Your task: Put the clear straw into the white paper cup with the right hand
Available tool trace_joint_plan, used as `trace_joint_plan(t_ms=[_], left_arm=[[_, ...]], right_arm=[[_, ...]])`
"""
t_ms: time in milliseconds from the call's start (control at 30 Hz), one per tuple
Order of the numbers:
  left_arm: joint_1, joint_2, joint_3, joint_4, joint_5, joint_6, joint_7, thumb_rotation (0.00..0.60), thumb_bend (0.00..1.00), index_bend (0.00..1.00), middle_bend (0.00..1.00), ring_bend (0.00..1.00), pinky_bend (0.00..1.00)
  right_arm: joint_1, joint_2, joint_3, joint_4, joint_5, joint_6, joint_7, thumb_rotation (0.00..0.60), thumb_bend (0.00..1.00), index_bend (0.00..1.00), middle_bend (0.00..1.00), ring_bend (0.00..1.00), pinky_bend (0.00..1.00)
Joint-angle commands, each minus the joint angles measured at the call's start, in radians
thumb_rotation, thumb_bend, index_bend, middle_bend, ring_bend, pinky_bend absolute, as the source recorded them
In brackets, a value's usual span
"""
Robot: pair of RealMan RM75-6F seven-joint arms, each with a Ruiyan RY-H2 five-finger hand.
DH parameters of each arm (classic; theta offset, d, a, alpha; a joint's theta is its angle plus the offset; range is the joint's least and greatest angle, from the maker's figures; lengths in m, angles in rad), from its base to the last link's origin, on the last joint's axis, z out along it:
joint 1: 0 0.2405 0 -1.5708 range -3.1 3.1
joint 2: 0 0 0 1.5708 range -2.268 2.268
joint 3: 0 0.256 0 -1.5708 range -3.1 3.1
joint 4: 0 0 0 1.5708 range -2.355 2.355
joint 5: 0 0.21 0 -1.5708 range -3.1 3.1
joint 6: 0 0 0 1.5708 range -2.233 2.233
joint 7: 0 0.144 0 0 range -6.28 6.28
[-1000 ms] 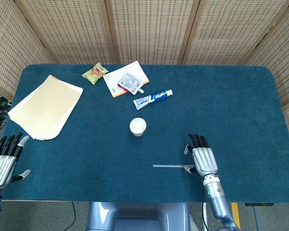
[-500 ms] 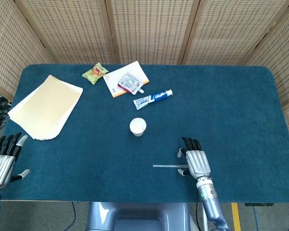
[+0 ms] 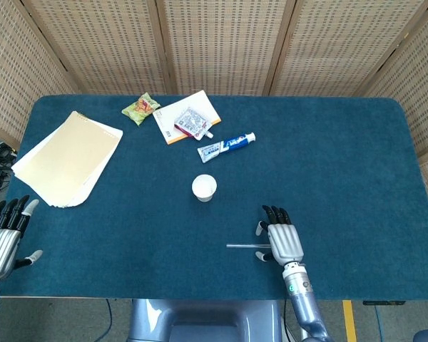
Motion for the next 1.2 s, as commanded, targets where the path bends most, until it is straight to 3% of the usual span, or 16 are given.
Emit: trace_joint_plan(t_ms=[33,1200], left_arm=[[0.0,0.0,0.0,-0.001,-0.001,-0.001,0.0,0.6,0.08,0.0,0.0,0.0,0.0],[-0.005,-0.004,0.0,0.001,-0.008,-0.012,0.01,0.6,0.08,0.0,0.0,0.0,0.0]], right_arm=[[0.004,-0.006,0.003,0.01,0.004,-0.003,0.005,0.6,0.27,0.53,0.17,0.0,0.0],[0.018,-0.022,-0.008,0.095,0.053,-0.066,0.057,0.6,0.46,0.59,0.2,0.0,0.0]])
